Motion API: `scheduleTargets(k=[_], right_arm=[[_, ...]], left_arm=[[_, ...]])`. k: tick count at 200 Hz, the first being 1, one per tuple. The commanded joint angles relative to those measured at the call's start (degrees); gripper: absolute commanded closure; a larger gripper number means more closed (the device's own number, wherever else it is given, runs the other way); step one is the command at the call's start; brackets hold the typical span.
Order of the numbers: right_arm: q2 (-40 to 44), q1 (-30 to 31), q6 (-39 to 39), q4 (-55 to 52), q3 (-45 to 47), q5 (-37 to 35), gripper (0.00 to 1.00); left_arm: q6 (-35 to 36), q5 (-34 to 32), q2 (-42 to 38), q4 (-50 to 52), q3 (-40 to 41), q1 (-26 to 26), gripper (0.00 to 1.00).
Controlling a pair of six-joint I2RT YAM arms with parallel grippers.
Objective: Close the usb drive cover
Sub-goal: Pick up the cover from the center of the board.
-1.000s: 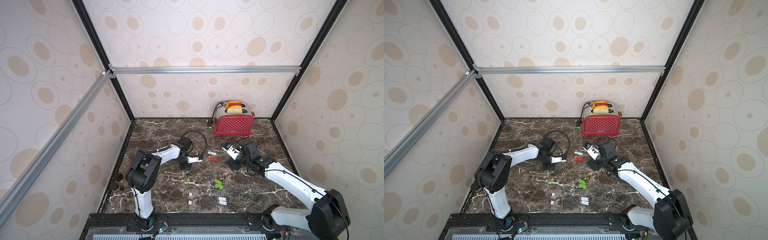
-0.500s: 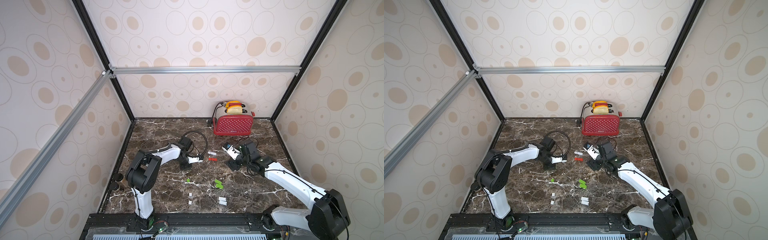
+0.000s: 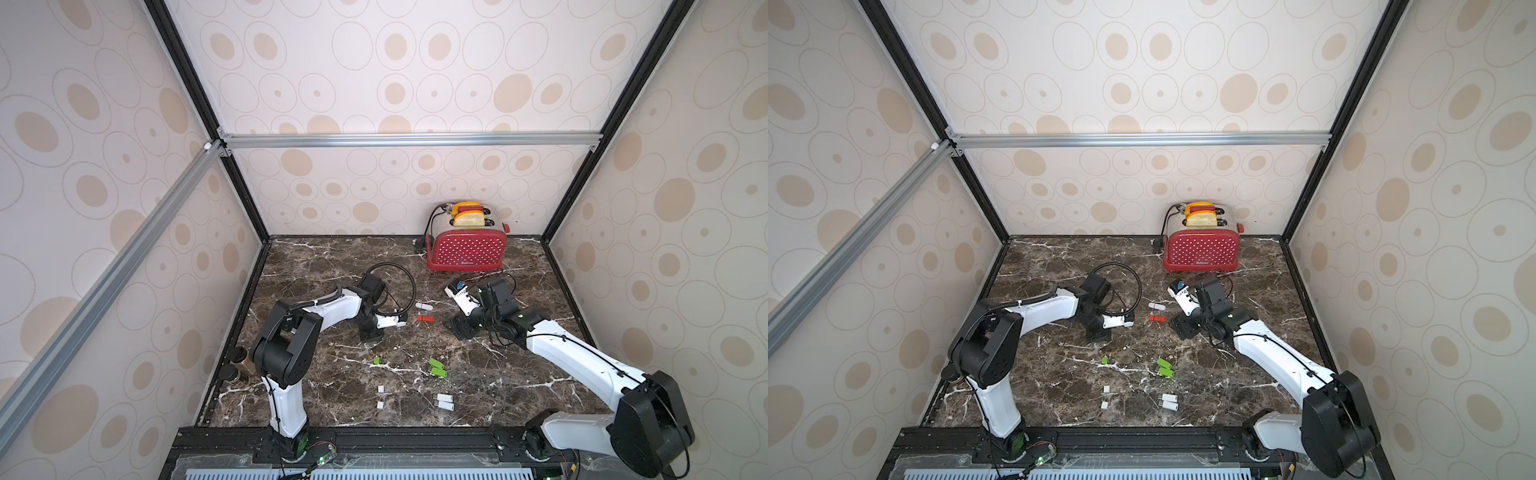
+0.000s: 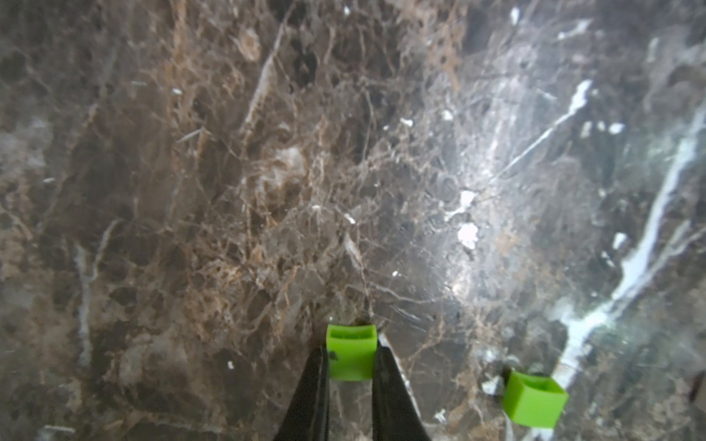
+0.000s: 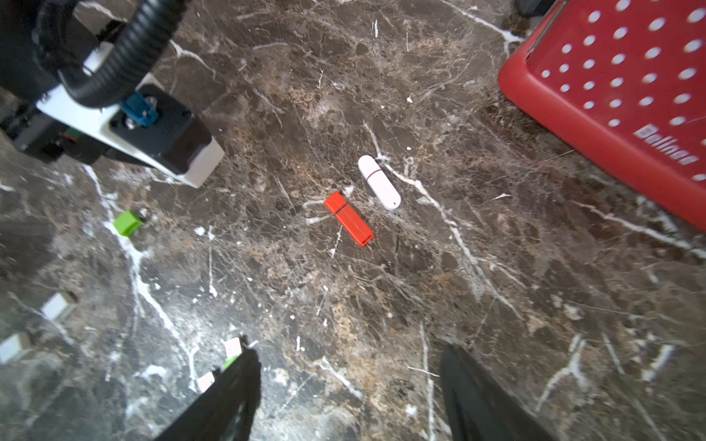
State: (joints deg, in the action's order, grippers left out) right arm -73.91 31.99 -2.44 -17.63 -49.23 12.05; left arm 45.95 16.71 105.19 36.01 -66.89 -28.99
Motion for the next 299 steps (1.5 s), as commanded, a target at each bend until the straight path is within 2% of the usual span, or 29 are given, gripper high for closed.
scheduleTargets(k=[1, 41, 88, 111, 160, 225, 299], right_arm=[[-2.3, -0.4, -12.1, 3.2, -0.5, 7.2, 0.26], [-10.2, -0.6, -30.4, 14.5, -1.4, 18.0, 0.29], [-21.7, -0.9, -50.6, 28.1, -6.2, 32.9, 0.41], [-24.5, -0.9, -57.7, 36.1, -6.3, 36.0, 0.44], [-27.2, -0.1, -62.5, 41.5, -8.3, 38.2, 0.49], [-30.5, 3.2, -62.9, 40.9, -12.4, 39.0, 0.56], [-30.4, 4.1, -63.0, 41.8, -11.5, 39.7, 0.6]], left_arm=[[1.0, 2.4, -4.5, 3.6, -2.1, -0.5, 0.85], [-0.5, 4.5, -7.8, 5.6, -5.8, -0.5, 0.85], [-2.0, 7.0, -10.7, 6.1, -9.1, -0.5, 0.85], [-1.9, 7.2, -10.9, 6.5, -10.2, -0.5, 0.85], [-2.7, 8.3, -10.7, 7.3, -12.9, -0.4, 0.85], [-2.7, 8.1, -10.1, 8.1, -15.1, -0.6, 0.85], [-3.4, 7.4, -9.0, 8.4, -16.6, -0.6, 0.85]])
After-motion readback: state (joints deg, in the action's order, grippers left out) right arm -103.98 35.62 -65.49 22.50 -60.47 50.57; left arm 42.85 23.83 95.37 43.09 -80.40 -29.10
